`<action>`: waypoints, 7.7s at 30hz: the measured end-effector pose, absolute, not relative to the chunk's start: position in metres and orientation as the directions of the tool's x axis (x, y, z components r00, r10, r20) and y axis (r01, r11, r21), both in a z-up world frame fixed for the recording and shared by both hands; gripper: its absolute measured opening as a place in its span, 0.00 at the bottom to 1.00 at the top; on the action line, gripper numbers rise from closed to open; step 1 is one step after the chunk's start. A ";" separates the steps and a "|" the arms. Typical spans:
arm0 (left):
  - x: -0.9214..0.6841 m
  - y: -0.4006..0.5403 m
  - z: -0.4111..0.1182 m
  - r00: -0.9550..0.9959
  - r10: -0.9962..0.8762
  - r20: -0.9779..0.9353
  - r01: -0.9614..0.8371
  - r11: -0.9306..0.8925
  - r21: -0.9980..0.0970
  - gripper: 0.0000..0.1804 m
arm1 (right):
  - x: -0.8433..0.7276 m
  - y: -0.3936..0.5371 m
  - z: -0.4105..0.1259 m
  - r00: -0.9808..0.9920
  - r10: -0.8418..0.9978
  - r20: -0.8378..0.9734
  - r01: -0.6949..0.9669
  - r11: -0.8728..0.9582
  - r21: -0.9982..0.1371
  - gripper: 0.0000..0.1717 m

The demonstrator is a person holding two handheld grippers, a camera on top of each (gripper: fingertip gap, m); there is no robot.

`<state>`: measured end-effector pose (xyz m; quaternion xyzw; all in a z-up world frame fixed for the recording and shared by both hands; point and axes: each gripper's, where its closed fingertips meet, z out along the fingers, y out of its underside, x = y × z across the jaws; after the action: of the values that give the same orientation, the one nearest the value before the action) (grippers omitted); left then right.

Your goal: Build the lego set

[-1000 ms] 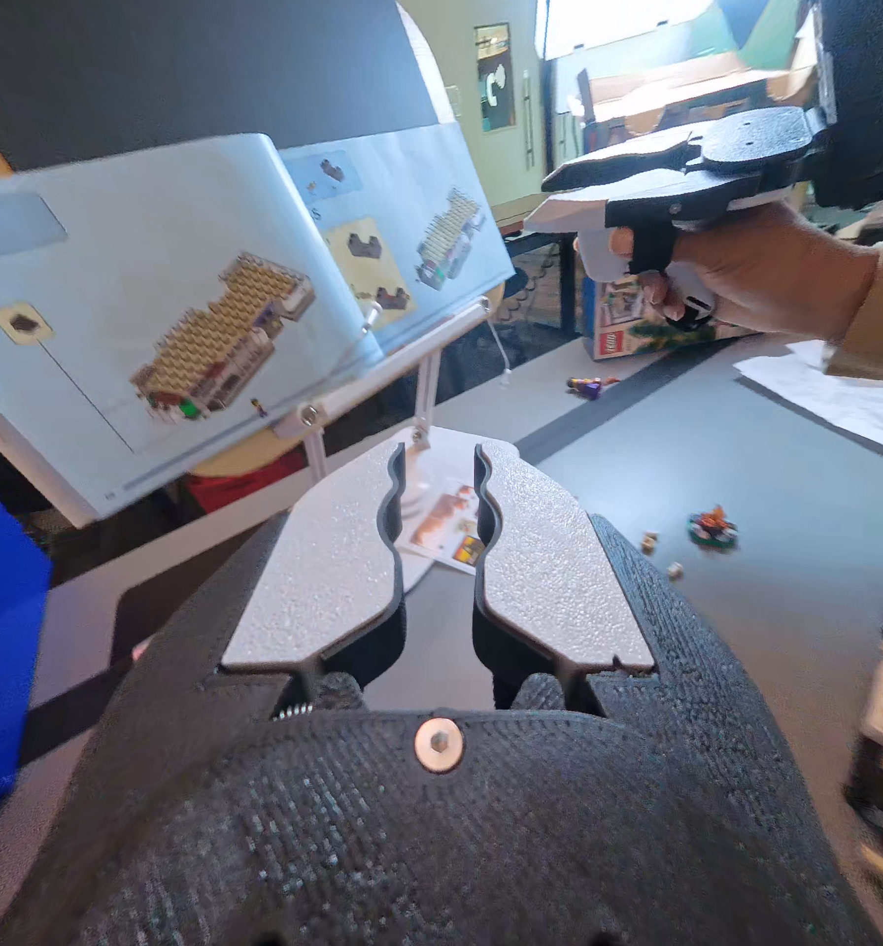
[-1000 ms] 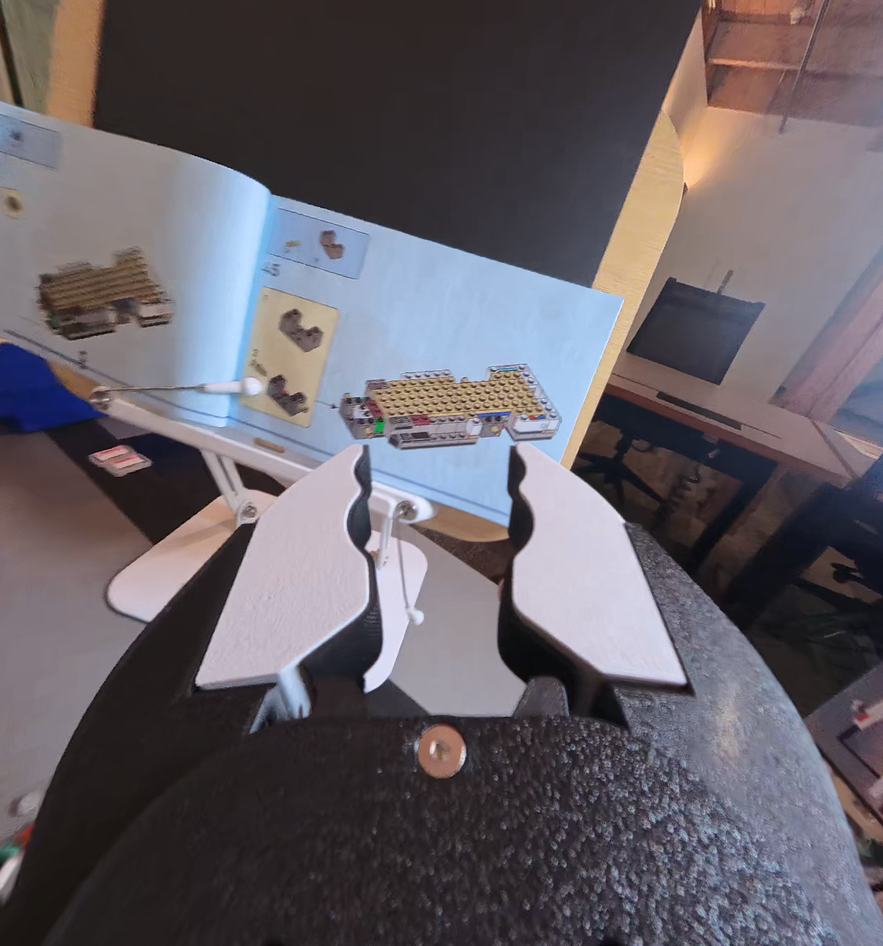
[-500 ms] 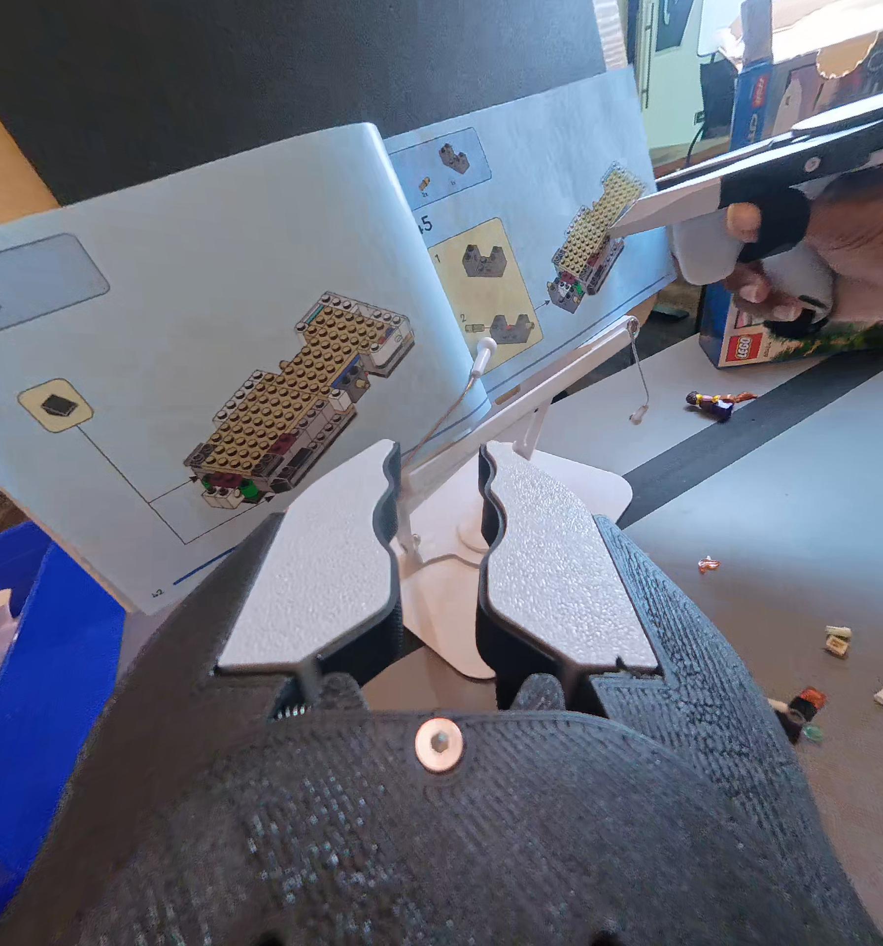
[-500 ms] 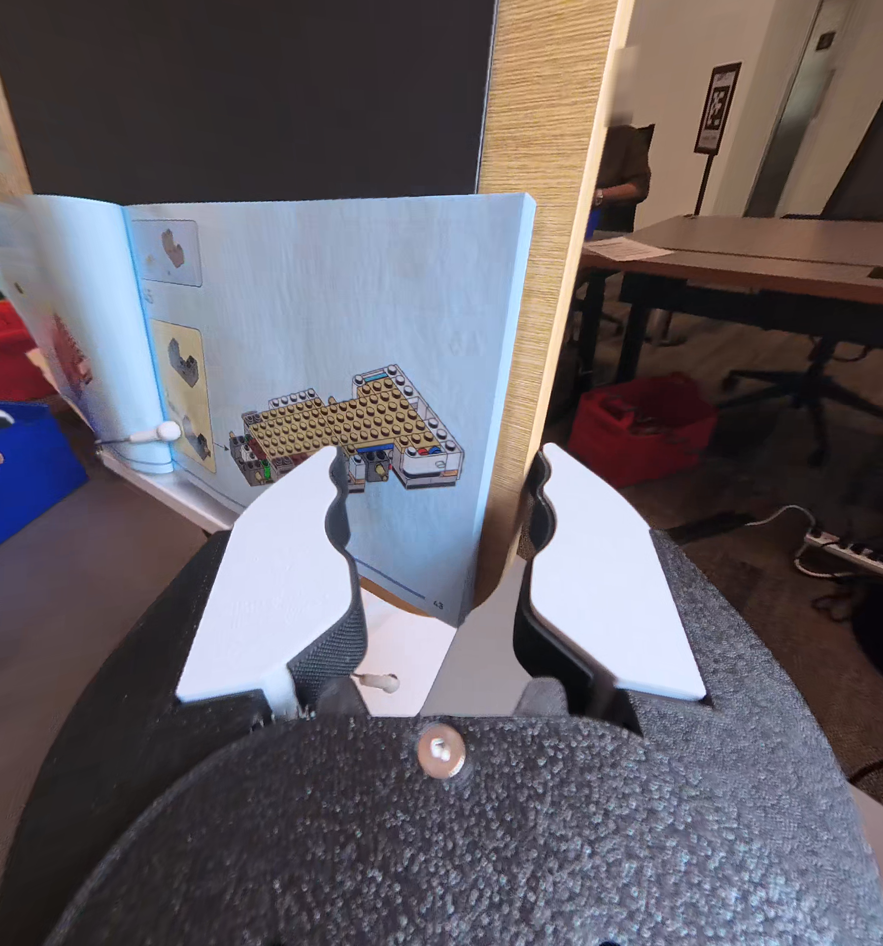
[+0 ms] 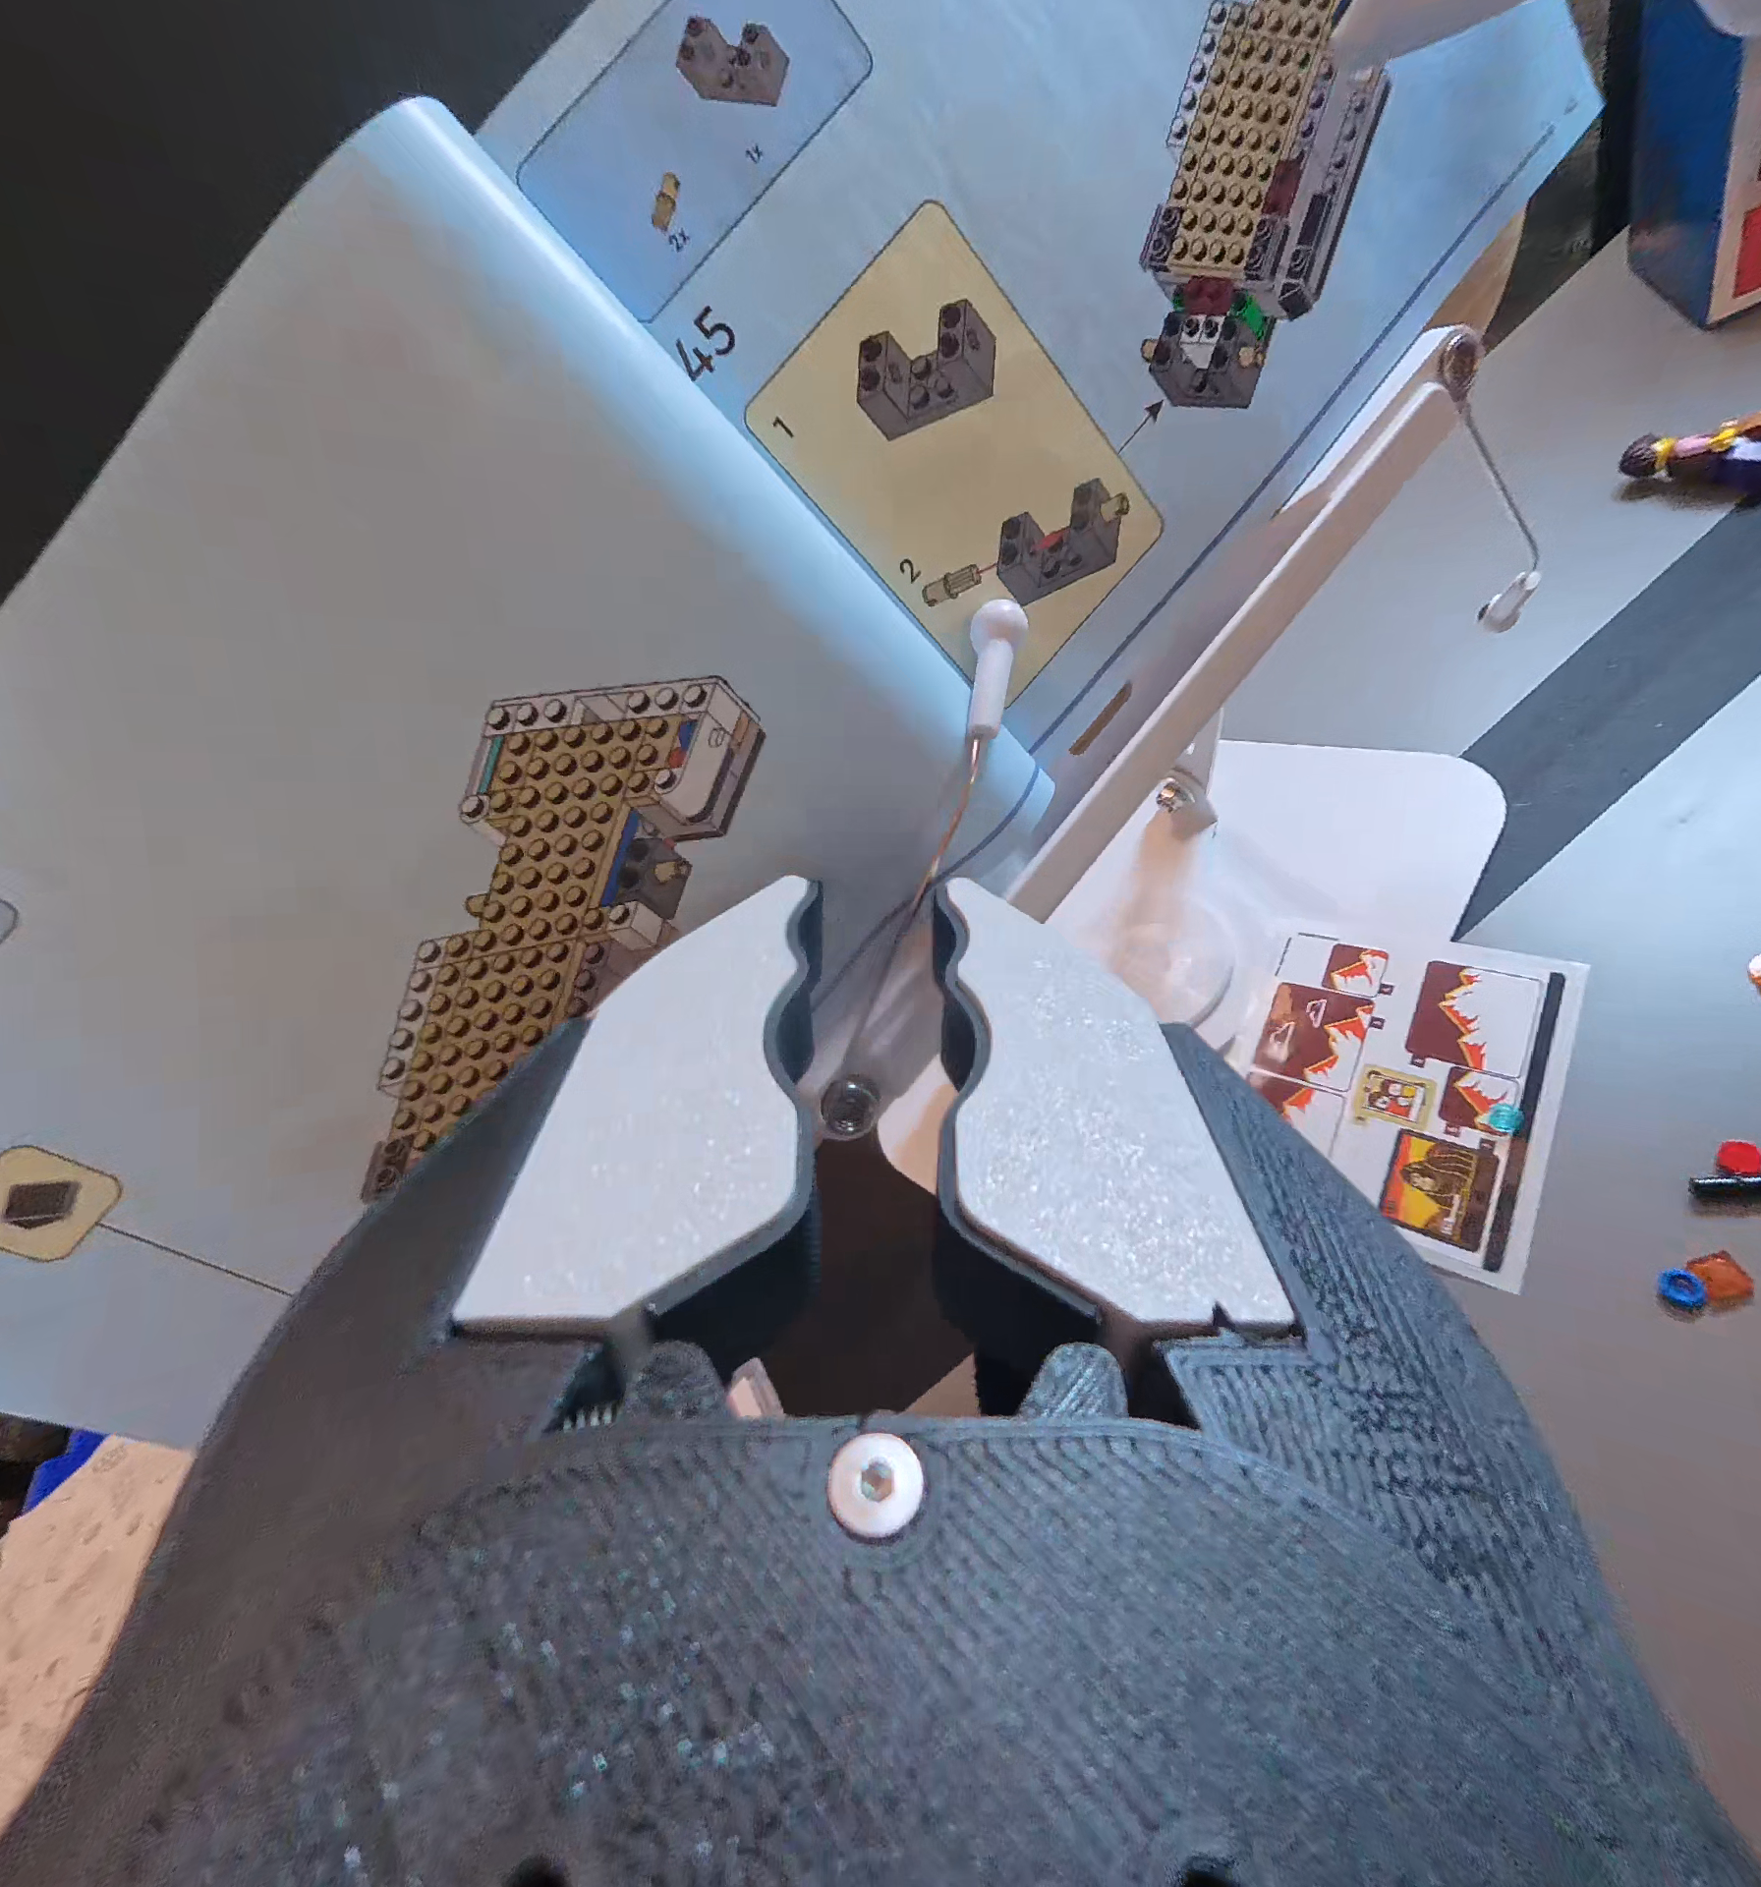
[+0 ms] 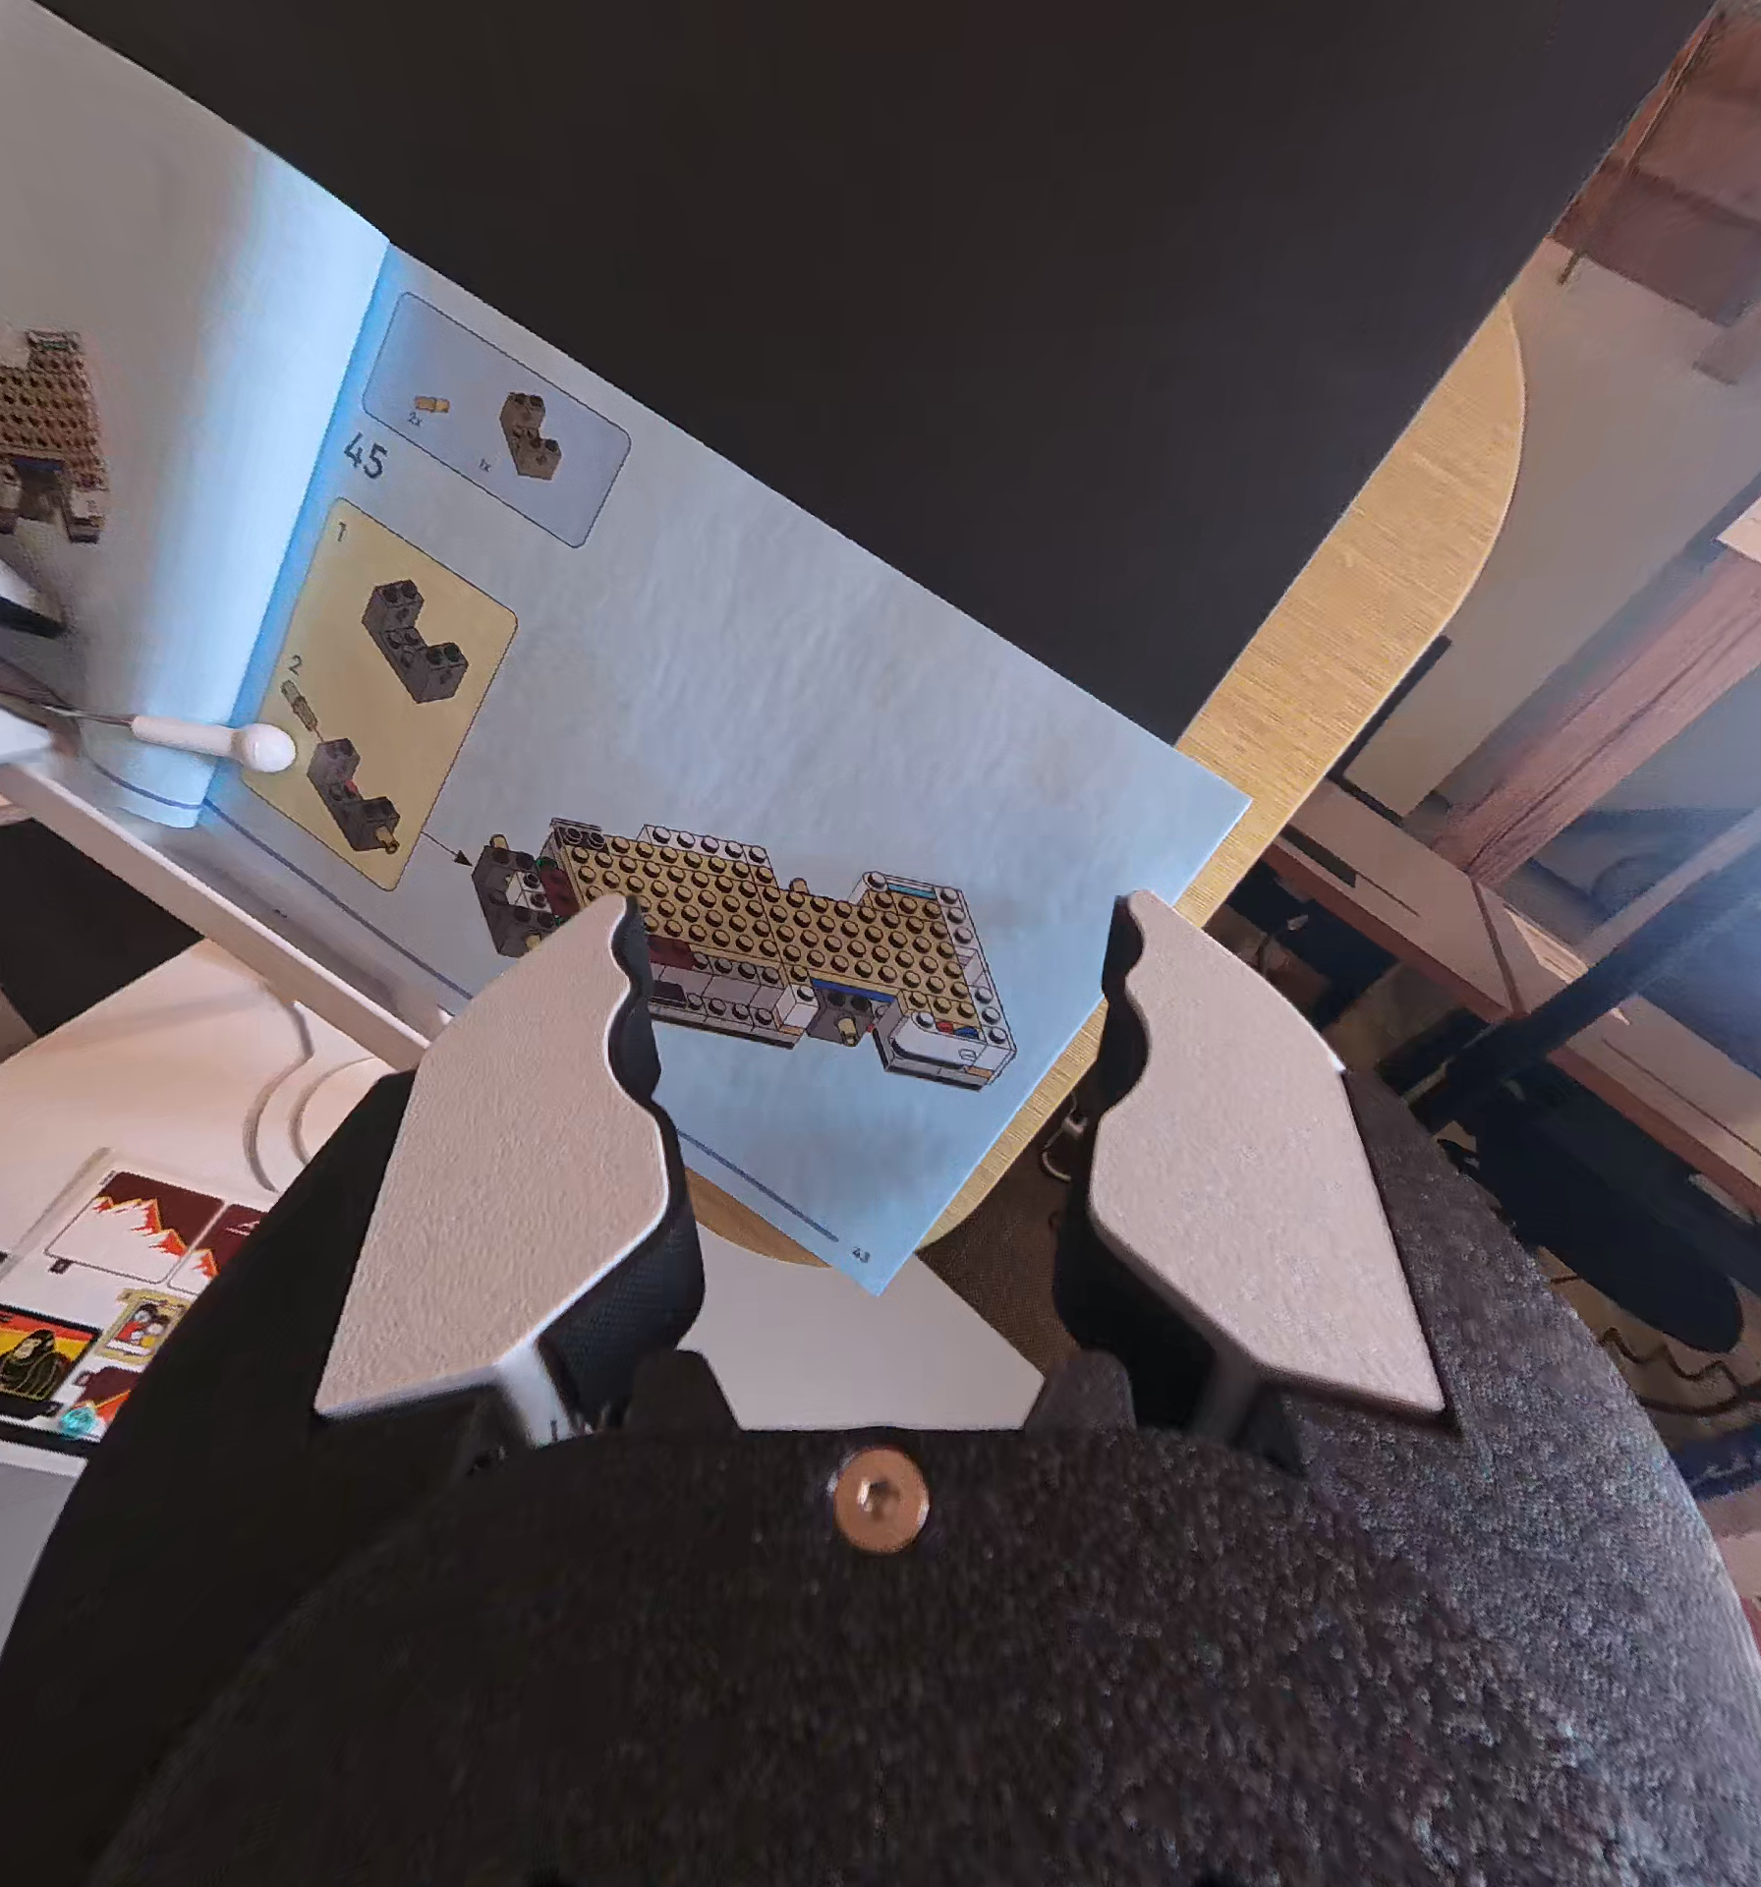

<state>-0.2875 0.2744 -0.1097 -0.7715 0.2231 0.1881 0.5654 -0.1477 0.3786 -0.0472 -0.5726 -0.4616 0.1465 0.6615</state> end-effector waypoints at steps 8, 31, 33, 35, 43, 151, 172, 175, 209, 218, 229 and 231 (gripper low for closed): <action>-0.291 0.272 -0.104 0.815 -0.018 -0.579 -0.575 -0.139 -0.806 0.01 | -0.152 0.380 -0.049 0.540 0.685 0.490 0.397 0.306 -0.865 0.49; -0.325 0.218 -0.127 0.660 -0.180 0.729 0.746 0.045 -0.664 0.10 | -0.159 0.397 -0.035 0.637 0.638 0.432 0.367 0.242 -0.898 0.34; -0.326 0.216 -0.126 0.686 -0.143 0.714 0.725 0.048 -0.687 0.08 | -0.160 0.394 -0.042 0.618 0.652 0.439 0.384 0.237 -0.892 0.23; -0.327 0.213 -0.121 0.709 -0.136 0.692 0.704 0.076 -0.706 0.07 | -0.162 0.390 -0.046 0.581 0.673 0.458 0.405 0.248 -0.880 0.14; -0.329 0.217 -0.118 0.720 -0.154 0.676 0.690 0.054 -0.722 0.08 | -0.156 0.399 -0.032 0.615 0.632 0.471 0.387 0.279 -0.879 0.42; -0.335 0.240 -0.141 0.322 -0.363 0.874 0.939 0.004 -0.345 0.04 | -0.281 0.297 -0.079 0.163 0.503 0.849 0.767 0.477 -0.429 0.02; -0.306 0.265 -0.090 0.961 -0.039 -0.274 -0.274 -0.276 -0.921 0.02 | -0.279 0.275 -0.075 0.182 0.809 0.560 0.559 0.383 -0.735 0.08; -0.305 0.264 -0.089 0.941 -0.050 -0.335 -0.336 -0.257 -0.906 0.03 | -0.256 0.285 -0.059 0.265 0.828 0.495 0.443 0.351 -0.825 0.09; -0.274 0.272 -0.095 0.829 -0.160 -0.536 -0.560 -0.227 -0.797 0.06 | -0.134 0.390 -0.078 0.574 0.780 0.249 0.275 0.103 -0.956 0.29; -0.258 0.267 -0.103 0.701 -0.198 -0.685 -0.713 -0.205 -0.670 0.09 | -0.137 0.405 -0.089 0.536 0.833 0.135 0.240 0.003 -0.971 0.42; -0.311 0.256 -0.089 0.959 -0.072 -0.274 -0.282 -0.146 -0.948 0.11 | -0.138 0.421 -0.090 0.464 0.885 -0.035 0.168 -0.127 -0.978 0.42; -0.310 0.255 -0.089 0.960 -0.084 -0.267 -0.277 -0.151 -0.949 0.11 | -0.140 0.417 -0.092 0.467 0.884 -0.040 0.159 -0.128 -0.979 0.36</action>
<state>-0.3105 0.2550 -0.0894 -0.7550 0.1195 0.0754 0.6403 -0.1402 0.4175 -0.0921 -0.6699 -0.3892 0.3395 0.5334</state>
